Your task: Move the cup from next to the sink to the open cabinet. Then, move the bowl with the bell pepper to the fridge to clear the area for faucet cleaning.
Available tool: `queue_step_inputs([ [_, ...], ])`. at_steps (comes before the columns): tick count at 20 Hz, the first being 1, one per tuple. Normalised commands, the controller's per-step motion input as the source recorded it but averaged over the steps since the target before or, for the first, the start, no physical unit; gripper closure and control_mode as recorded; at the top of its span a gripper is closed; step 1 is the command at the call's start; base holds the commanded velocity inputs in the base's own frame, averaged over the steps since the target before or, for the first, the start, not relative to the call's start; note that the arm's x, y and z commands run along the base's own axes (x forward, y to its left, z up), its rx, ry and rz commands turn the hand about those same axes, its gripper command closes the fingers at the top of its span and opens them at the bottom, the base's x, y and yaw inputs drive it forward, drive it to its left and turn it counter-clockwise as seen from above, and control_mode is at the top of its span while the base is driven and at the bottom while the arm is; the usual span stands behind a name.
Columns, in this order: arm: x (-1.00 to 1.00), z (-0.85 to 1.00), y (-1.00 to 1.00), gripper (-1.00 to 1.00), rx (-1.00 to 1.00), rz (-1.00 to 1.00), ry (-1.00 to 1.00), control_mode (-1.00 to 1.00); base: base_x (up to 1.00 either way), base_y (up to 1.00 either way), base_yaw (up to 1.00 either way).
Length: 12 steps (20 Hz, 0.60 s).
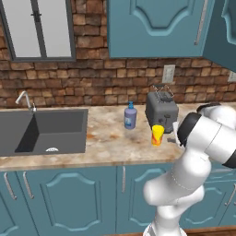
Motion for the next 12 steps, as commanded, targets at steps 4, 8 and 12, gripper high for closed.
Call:
queue_step_inputs([
  [4,0.0,0.0,0.0,-1.0,0.0,-0.05,0.01,-1.0,0.0,0.0,0.0],
  [8,0.0,0.0,-0.25,-1.0,0.01,-0.08,0.0,-1.0,0.0,0.0,0.0],
  [12,0.0,0.0,-0.05,-1.0,0.0,-0.02,0.0,-1.0,0.0,0.0,0.0],
])
